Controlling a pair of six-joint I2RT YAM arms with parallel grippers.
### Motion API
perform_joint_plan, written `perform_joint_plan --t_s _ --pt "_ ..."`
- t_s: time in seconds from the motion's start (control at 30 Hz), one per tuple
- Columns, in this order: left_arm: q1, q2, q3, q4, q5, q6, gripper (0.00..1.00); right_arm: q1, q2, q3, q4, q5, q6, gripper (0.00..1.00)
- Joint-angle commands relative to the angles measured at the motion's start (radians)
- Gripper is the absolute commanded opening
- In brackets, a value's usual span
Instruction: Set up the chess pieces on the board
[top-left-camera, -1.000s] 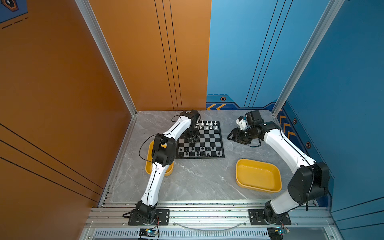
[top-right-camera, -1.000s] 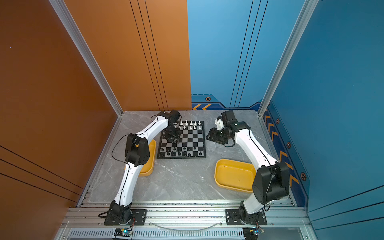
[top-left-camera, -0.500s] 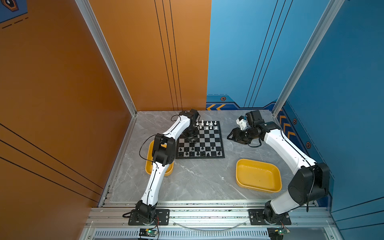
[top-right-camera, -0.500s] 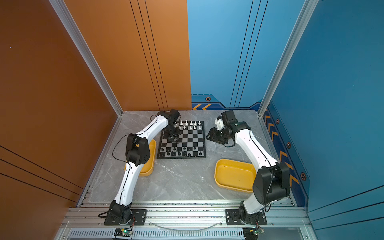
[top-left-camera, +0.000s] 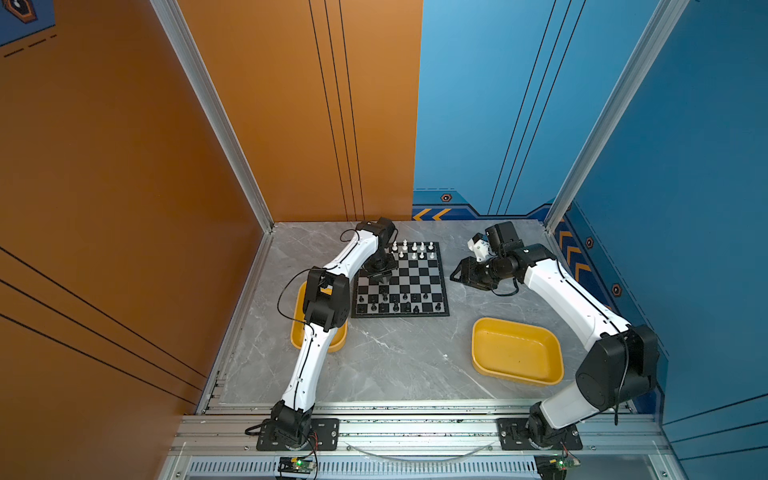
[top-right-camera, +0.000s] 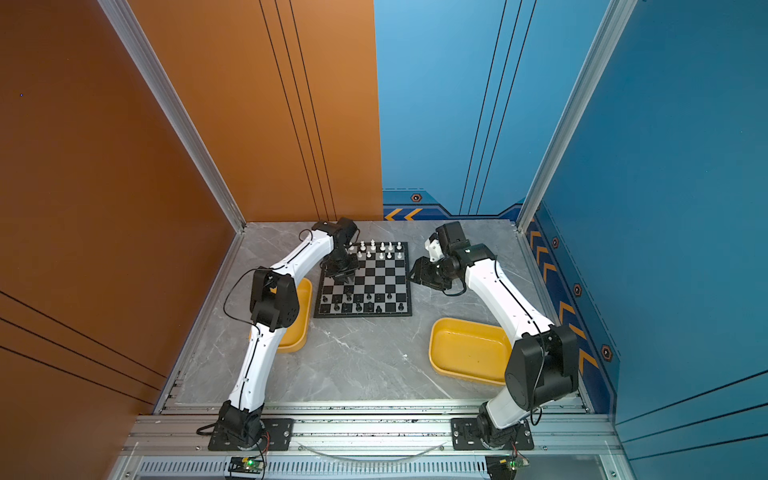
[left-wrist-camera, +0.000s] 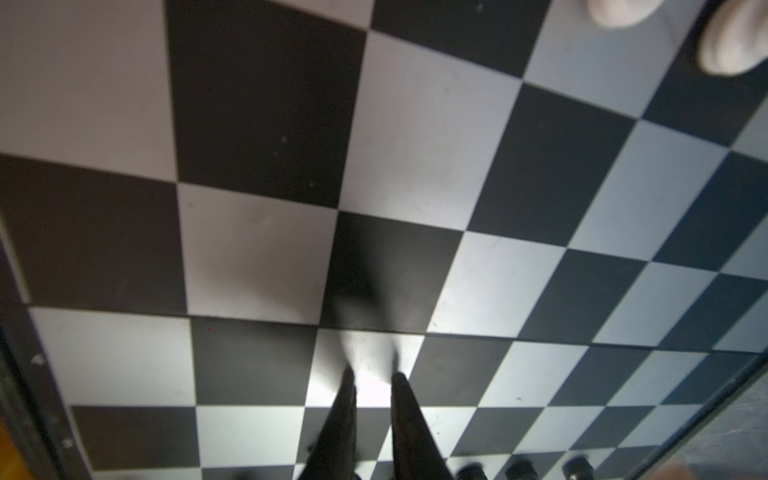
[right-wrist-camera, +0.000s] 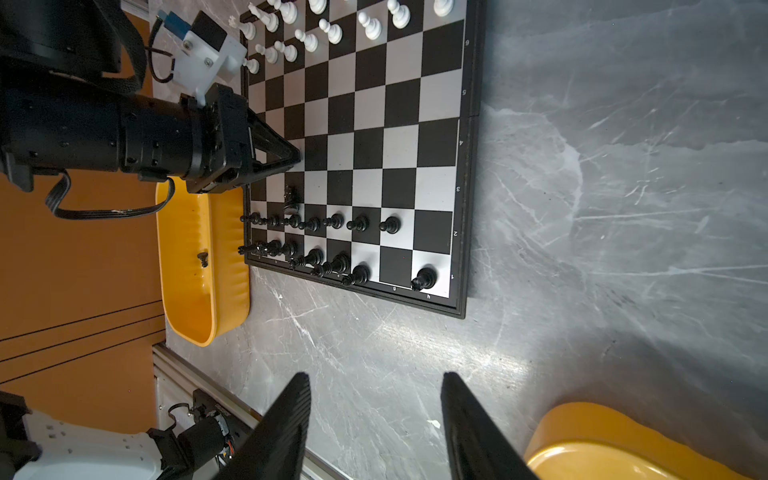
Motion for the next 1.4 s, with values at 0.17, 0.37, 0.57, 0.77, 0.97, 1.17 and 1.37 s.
perform_joint_plan --t_s 0.17,0.37,0.57,0.77,0.97,1.17,1.37 --pt "0.018 -0.05 -0.035 0.003 -0.054 0.035 0.31 0.017 -0.03 0.007 0.011 0.039 0.015 0.56" --pt "0.018 -0.126 -0.081 0.002 -0.079 0.036 0.36 0.031 -0.037 -0.001 0.013 0.053 0.018 0.56" --pt "0.003 -0.163 -0.151 0.001 -0.09 0.03 0.37 0.037 -0.045 -0.008 0.012 0.061 0.015 0.56" --pt "-0.014 -0.173 -0.185 0.002 -0.09 0.03 0.39 0.037 -0.057 -0.021 0.012 0.061 0.012 0.56" --pt "-0.03 -0.155 -0.182 0.001 -0.086 0.027 0.39 0.037 -0.071 -0.037 0.012 0.065 0.012 0.56" --pt "-0.037 -0.147 -0.192 0.002 -0.083 0.028 0.39 0.035 -0.087 -0.051 0.012 0.07 0.014 0.56" --pt "-0.038 -0.16 -0.214 0.003 -0.085 0.026 0.39 0.028 -0.088 -0.057 0.012 0.067 0.011 0.56"
